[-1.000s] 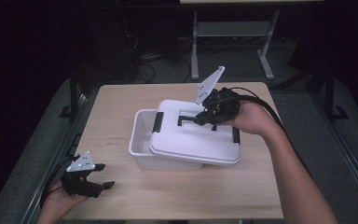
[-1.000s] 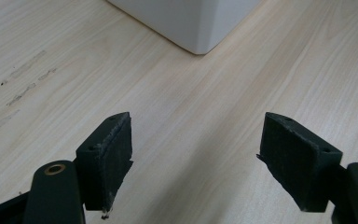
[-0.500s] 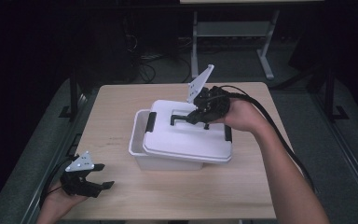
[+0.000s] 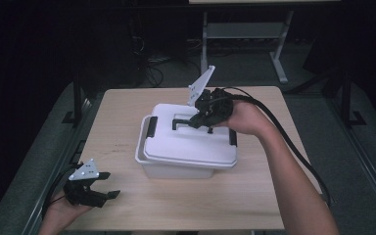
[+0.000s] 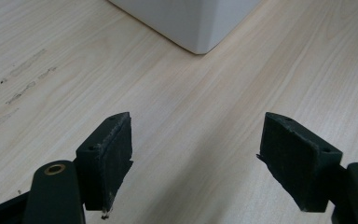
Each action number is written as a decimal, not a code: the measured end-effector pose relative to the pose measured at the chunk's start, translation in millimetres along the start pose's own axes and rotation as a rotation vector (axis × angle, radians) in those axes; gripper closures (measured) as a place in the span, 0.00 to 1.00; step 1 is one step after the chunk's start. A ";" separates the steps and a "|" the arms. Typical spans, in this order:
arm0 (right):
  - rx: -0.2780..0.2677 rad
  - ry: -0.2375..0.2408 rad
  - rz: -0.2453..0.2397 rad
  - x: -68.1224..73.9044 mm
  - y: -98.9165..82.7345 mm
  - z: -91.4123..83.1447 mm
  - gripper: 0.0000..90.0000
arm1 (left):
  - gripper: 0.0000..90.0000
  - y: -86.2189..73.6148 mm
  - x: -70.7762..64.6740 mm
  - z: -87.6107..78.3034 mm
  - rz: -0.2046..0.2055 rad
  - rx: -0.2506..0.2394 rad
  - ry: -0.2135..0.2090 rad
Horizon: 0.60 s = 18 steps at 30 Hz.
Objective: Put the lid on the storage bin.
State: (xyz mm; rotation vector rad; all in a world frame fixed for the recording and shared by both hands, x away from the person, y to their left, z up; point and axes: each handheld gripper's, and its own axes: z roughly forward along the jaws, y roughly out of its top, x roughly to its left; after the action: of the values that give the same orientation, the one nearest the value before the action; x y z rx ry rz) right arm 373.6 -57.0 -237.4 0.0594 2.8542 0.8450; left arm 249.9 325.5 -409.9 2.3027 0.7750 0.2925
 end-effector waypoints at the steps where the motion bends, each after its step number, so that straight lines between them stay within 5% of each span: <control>1: 0.003 0.002 -0.002 -0.2 1.4 1.1 0.94 | 0.28 0.0 0.0 0.0 0.000 0.000 0.000; 18: 0.020 0.014 -0.030 -8.3 21.5 14.1 0.94 | 0.28 -1.0 1.6 -2.5 -0.001 -0.004 0.003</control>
State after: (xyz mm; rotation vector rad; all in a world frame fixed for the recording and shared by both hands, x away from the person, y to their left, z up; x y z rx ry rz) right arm 384.1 -32.1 -236.1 0.0125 2.8691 0.8147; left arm 249.8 328.4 -408.7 2.2986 0.7764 0.2962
